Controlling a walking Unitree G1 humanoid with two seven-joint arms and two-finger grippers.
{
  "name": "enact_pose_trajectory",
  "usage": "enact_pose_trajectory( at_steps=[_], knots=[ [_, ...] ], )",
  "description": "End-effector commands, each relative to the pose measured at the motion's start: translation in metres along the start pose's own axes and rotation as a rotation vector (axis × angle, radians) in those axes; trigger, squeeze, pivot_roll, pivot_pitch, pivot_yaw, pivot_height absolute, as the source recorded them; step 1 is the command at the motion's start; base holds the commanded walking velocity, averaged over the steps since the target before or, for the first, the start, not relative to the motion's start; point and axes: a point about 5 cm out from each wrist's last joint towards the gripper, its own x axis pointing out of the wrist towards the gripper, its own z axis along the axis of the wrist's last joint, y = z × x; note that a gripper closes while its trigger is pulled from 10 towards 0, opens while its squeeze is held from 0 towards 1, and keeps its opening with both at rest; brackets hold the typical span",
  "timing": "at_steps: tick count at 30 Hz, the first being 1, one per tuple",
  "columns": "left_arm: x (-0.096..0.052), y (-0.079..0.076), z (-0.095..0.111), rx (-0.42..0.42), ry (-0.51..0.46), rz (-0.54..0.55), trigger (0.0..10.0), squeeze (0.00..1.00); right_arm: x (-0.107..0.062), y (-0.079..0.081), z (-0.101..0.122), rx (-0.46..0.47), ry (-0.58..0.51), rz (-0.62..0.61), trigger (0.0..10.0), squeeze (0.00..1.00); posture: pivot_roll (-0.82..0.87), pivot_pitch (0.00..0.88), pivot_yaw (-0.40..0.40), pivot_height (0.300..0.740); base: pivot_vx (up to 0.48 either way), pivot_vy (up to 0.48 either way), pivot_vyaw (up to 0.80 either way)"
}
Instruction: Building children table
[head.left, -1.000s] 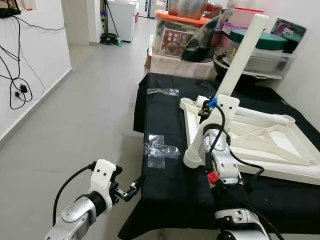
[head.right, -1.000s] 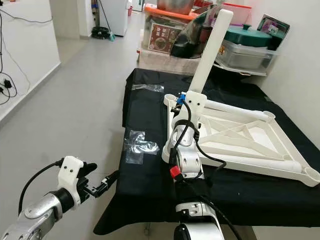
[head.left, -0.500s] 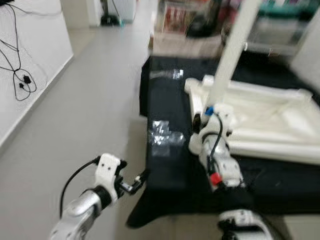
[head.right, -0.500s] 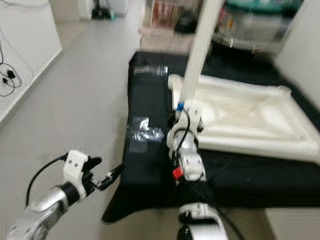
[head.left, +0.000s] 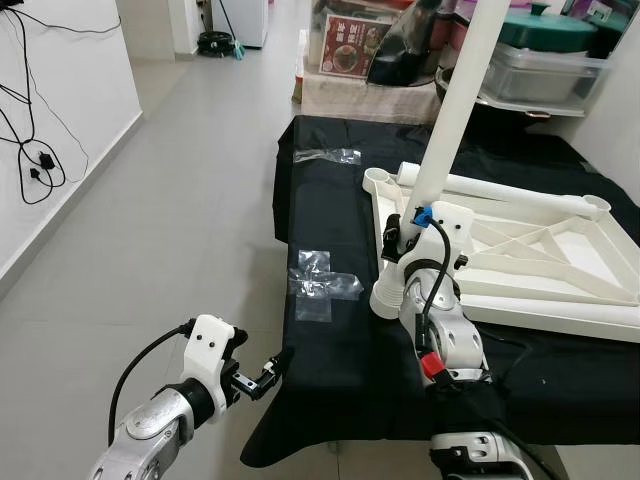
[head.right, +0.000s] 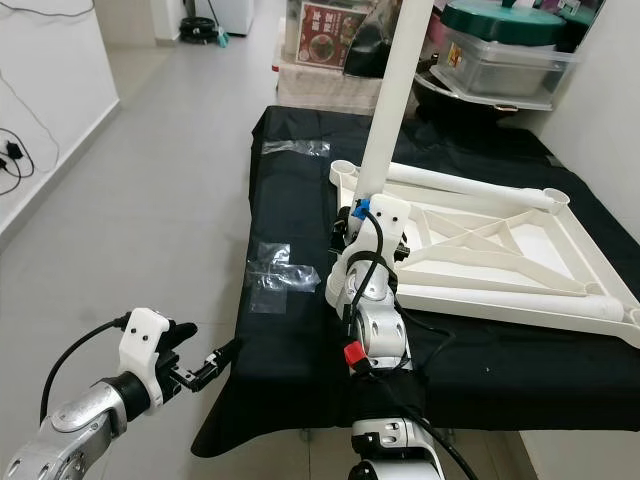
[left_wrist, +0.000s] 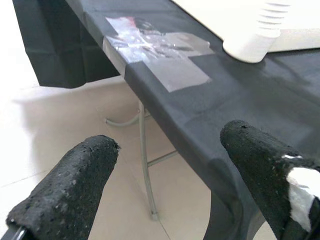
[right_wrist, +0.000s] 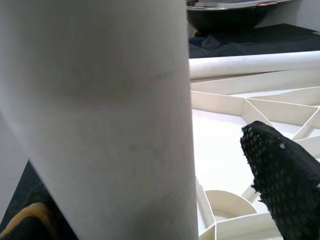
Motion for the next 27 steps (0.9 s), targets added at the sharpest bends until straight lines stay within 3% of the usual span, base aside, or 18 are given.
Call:
enact_pose_trajectory(
  at_steps=[1, 27],
  knots=[
    [0.001, -0.001, -0.001, 0.018, 0.009, -0.013, 10.0, 0.00, 0.000, -0.010, 0.000, 0.006, 0.007, -0.044, 10.0, 1.00, 0.02, 0.000, -0.109, 0.740, 0.000, 0.000, 0.00],
    [0.001, 0.000, -0.002, 0.017, 0.015, -0.015, 10.0, 0.00, 0.003, -0.010, 0.009, 0.030, -0.010, 0.014, 10.0, 1.00, 0.02, 0.000, -0.107, 0.740, 0.000, 0.000, 0.00]
  ],
)
